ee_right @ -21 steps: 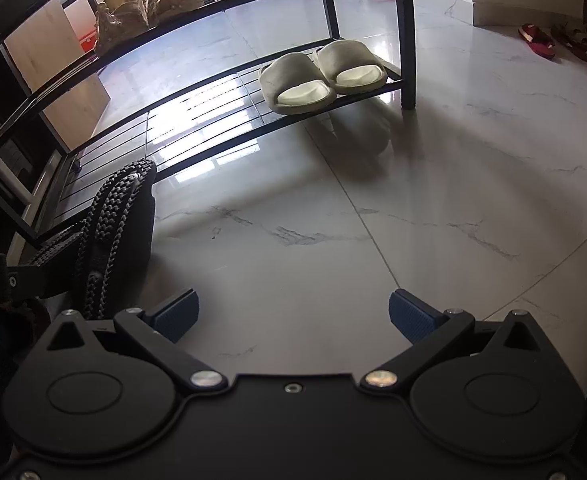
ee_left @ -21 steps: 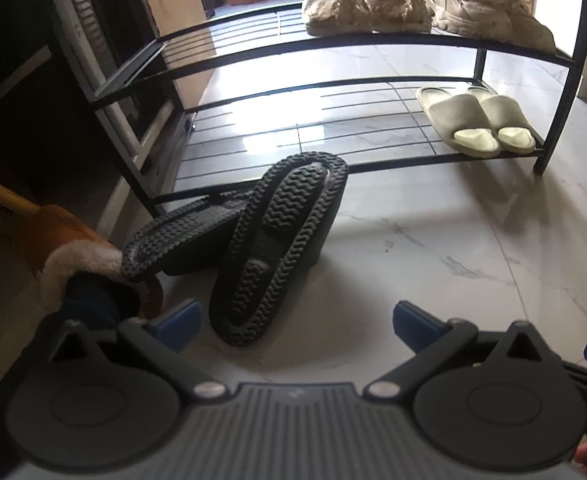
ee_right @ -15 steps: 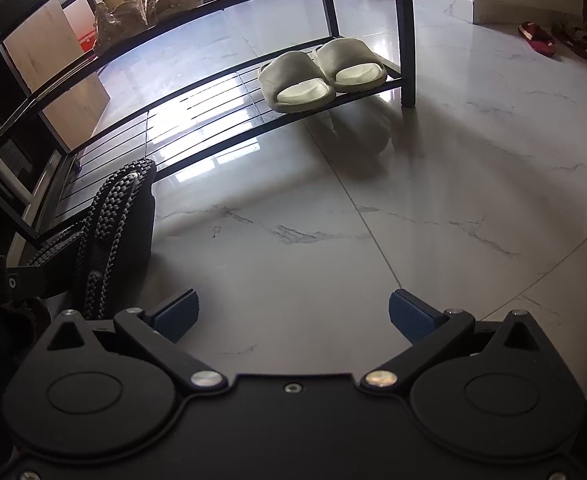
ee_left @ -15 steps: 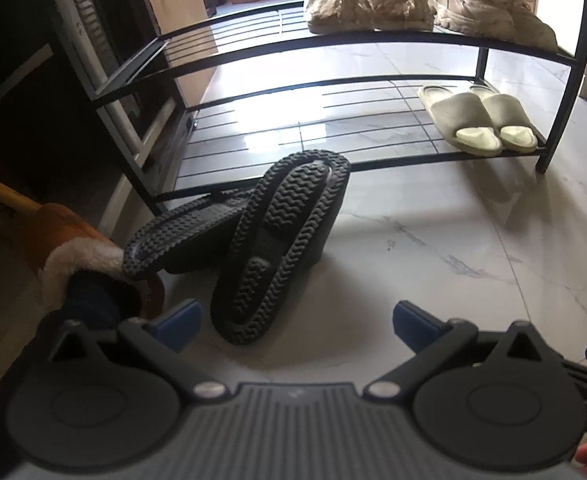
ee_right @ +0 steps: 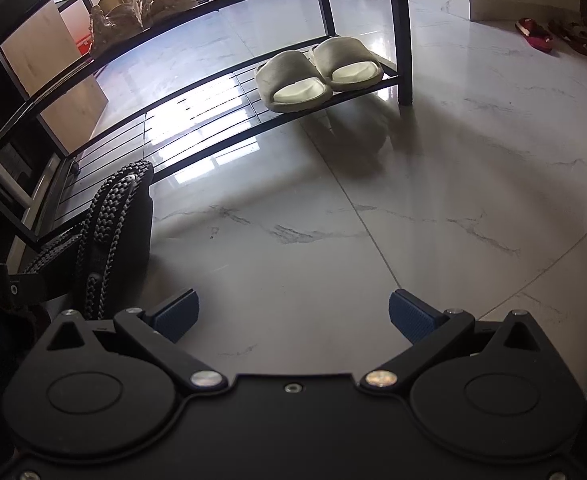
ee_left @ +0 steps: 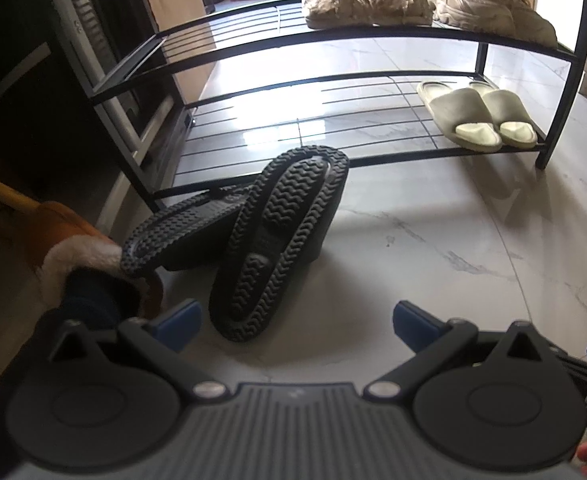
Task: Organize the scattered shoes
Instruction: 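Move the left tool toward the black slippers on the floor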
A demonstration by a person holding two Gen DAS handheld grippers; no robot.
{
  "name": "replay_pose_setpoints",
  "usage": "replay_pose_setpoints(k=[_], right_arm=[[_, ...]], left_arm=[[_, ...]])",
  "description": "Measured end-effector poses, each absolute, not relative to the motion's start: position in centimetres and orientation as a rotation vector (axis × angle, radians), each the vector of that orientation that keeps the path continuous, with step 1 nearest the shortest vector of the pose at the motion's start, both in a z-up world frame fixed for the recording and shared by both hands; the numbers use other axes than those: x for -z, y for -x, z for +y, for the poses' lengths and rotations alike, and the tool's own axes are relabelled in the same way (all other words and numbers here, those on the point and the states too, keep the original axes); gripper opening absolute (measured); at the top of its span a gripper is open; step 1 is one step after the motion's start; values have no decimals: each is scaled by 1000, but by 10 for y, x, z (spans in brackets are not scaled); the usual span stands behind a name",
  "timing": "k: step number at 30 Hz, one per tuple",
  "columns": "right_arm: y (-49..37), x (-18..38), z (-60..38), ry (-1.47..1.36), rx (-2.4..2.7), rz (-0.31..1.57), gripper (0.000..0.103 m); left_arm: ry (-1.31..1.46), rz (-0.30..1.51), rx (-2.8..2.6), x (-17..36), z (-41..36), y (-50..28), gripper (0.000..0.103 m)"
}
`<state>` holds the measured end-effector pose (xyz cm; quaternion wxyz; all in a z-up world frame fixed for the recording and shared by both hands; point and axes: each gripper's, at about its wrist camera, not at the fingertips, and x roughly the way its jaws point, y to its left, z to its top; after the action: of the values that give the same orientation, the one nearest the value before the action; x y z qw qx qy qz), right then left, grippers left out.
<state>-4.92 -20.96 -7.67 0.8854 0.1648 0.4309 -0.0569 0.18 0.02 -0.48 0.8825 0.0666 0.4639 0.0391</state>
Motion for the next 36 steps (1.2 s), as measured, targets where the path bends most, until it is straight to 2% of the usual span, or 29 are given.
replay_pose_setpoints(k=[36], right_arm=[[50,85,-218,-381,118,911,103]], left_arm=[[-155,993,-82,11,2,-2,102]])
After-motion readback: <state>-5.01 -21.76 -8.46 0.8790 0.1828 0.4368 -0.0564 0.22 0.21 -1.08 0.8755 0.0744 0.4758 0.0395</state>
